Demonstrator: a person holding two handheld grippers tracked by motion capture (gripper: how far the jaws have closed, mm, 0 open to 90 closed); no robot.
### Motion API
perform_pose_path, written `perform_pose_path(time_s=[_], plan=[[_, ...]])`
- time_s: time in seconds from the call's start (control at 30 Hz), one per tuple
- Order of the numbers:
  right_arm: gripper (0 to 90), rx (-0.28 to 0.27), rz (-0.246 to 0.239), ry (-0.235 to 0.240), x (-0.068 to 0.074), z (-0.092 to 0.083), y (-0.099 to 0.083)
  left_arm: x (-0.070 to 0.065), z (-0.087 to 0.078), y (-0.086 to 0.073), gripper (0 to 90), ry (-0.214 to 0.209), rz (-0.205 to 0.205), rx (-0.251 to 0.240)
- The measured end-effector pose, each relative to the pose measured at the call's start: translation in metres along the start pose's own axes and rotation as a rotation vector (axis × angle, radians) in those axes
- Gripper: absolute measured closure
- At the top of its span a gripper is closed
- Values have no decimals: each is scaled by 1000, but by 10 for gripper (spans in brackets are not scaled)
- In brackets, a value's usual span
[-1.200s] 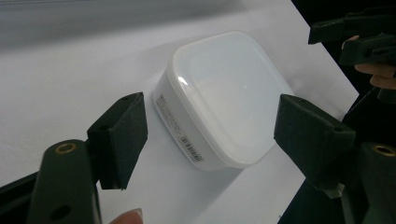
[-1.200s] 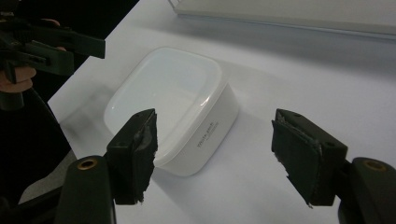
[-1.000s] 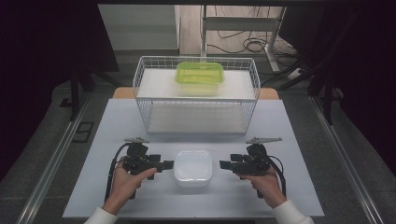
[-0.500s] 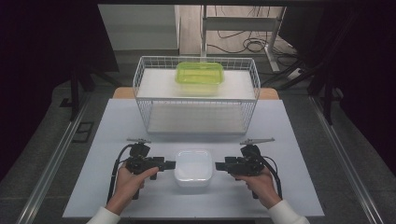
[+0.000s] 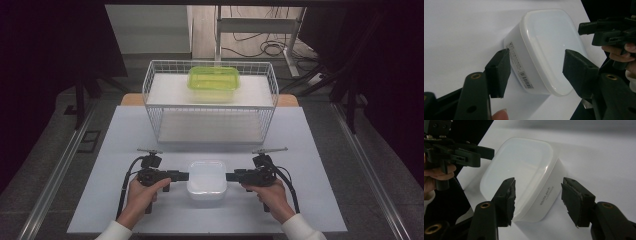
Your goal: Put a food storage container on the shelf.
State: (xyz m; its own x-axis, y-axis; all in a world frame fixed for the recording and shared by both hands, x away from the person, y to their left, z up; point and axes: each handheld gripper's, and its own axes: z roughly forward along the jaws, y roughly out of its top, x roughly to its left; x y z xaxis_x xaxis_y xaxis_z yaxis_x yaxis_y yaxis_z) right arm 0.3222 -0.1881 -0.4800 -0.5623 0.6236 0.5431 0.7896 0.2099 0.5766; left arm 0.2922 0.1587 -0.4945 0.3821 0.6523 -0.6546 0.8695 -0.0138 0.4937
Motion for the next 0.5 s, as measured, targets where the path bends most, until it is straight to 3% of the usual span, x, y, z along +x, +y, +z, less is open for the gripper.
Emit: perform_pose_path(time_s=[0.33,0.43,0.5], plan=[[490,16,36,29,-3,9,0,2,8,0,449,-32,-35,9],[504,18,47,38,-3,12,-1,6,9,-1,477,-76,-81,4],[524,16,62,51,-4,12,-1,9,10,-2,499,-67,-90,15]])
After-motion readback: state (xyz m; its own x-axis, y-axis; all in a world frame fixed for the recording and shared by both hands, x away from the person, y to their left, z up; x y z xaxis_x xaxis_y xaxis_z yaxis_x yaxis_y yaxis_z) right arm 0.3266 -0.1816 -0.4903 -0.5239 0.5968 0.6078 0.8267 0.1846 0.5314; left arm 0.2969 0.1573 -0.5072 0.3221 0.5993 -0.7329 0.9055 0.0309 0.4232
